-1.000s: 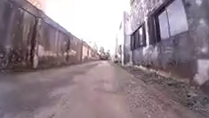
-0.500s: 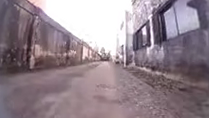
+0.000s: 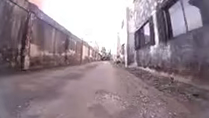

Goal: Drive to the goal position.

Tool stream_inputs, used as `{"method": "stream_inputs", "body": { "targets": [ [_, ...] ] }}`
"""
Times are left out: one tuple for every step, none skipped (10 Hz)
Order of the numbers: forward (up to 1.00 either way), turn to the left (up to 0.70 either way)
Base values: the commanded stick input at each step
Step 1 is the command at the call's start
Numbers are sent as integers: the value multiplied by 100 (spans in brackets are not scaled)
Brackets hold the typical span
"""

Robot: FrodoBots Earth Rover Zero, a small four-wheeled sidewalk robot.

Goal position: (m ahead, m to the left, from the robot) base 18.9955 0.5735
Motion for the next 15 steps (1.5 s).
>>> {"method": "stream_inputs", "body": {
  "targets": [
    [70, 1],
    [70, 1],
    [70, 1],
    [70, 1],
    [70, 1],
    [70, 1],
    [70, 1],
    [70, 1],
    [70, 1],
    [70, 1],
    [70, 1],
    [70, 1],
    [70, 1],
    [70, 1],
    [70, 1]
  ]
}}
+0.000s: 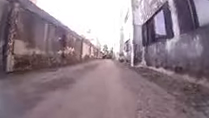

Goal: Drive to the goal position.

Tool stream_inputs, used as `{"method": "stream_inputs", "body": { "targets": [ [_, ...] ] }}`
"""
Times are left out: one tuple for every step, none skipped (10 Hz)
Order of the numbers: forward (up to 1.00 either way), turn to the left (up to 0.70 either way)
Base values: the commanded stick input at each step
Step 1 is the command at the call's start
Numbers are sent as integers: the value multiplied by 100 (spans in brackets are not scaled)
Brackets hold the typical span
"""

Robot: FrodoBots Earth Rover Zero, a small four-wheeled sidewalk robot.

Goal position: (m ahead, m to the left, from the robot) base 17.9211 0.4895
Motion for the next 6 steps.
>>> {"method": "stream_inputs", "body": {
  "targets": [
    [70, 1],
    [70, 1],
    [70, 1],
    [70, 1],
    [70, 1],
    [70, 1]
  ]
}}
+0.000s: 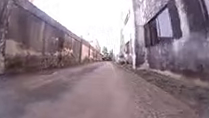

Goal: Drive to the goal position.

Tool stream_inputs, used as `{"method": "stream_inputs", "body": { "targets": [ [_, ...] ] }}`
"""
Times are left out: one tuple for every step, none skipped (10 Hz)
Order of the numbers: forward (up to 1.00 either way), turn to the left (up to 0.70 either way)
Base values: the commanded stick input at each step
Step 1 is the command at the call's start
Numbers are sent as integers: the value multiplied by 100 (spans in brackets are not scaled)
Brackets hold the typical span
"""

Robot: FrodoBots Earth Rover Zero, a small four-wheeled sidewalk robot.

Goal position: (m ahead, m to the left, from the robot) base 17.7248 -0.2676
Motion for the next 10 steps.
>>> {"method": "stream_inputs", "body": {
  "targets": [
    [70, 1],
    [70, 1],
    [70, 1],
    [70, 1],
    [70, 1],
    [70, 1],
    [70, 1],
    [70, 1],
    [70, 1],
    [70, 1]
  ]
}}
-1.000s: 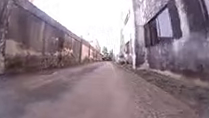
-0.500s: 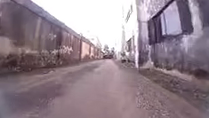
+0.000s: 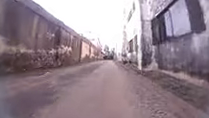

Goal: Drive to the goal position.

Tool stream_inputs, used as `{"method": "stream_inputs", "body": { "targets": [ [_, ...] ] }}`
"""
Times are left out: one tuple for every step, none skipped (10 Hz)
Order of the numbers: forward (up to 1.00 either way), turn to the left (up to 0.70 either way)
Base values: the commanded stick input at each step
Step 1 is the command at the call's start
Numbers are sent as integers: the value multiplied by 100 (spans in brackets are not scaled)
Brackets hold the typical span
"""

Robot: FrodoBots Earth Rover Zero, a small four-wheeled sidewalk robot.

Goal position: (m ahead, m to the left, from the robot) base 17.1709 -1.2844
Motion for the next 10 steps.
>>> {"method": "stream_inputs", "body": {
  "targets": [
    [70, 1],
    [70, 1],
    [70, 1],
    [70, 1],
    [70, 1],
    [70, 1],
    [70, 1],
    [70, -20],
    [70, -30],
    [70, -34]
  ]
}}
